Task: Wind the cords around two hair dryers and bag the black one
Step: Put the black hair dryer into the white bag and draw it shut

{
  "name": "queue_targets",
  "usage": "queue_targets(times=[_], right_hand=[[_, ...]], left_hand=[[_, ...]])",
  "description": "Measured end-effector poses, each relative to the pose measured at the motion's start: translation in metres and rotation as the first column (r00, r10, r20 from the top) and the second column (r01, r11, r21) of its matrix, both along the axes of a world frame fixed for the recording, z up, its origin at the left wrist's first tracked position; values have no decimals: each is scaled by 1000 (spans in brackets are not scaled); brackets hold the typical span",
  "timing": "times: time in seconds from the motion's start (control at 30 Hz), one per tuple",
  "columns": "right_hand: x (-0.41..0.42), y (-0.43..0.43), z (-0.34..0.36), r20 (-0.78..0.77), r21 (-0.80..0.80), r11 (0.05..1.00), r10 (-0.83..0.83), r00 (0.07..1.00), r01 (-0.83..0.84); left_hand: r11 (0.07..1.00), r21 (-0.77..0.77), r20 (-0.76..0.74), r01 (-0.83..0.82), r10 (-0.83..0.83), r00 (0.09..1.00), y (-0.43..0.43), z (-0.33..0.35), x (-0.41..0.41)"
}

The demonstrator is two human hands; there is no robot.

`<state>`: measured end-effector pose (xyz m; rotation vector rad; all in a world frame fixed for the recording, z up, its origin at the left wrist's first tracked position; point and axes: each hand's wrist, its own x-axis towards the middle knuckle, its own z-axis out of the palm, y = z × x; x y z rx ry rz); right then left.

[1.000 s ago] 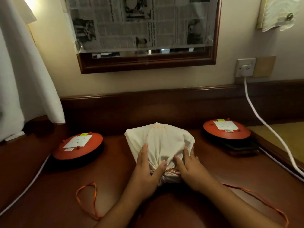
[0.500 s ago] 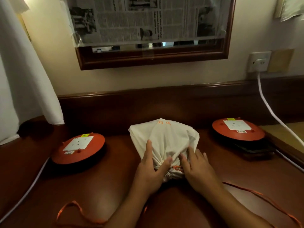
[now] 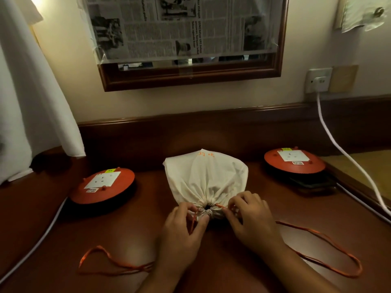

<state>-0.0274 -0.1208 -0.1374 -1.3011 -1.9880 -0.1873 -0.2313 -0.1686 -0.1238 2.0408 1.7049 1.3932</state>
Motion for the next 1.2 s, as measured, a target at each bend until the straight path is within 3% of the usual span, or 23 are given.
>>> queue_targets(times=[0.3,0.43,0.5,0.6,0.73,0.83,0.97,1.03,1.2], right_hand=[[-3,-1,0,-130,-44,996,66,989,-72],[-5,1,-2,-176,-72,992,87,981,-101],[-5,3,3,-267,-107,988,80,960,-112],[-6,5,18,-320,-153,981,66,945,-120],[-1,10,50,12,-86,993,-76,997,77],[5,11,71,270,-24,997,-65,961,75],[9,13,70,342,20,1000,-26,939,21],[11,18,61,348,140,989,-10,937,-41],[11,24,60,366,296,945,22,930,-138]], left_hand=[[997,-50,108,53,-47,993,2,0,-2],[974,-184,304,135,-74,950,8,4,2],[968,-214,294,128,-61,954,14,6,-1],[964,-249,50,95,-85,995,24,21,-15],[981,-191,-404,20,-97,910,34,57,-42],[996,-70,-661,48,-82,746,32,71,-51],[986,21,-779,168,-90,621,26,68,-56],[971,75,-822,225,-68,566,22,63,-59],[939,168,-861,300,-9,508,23,64,-70]])
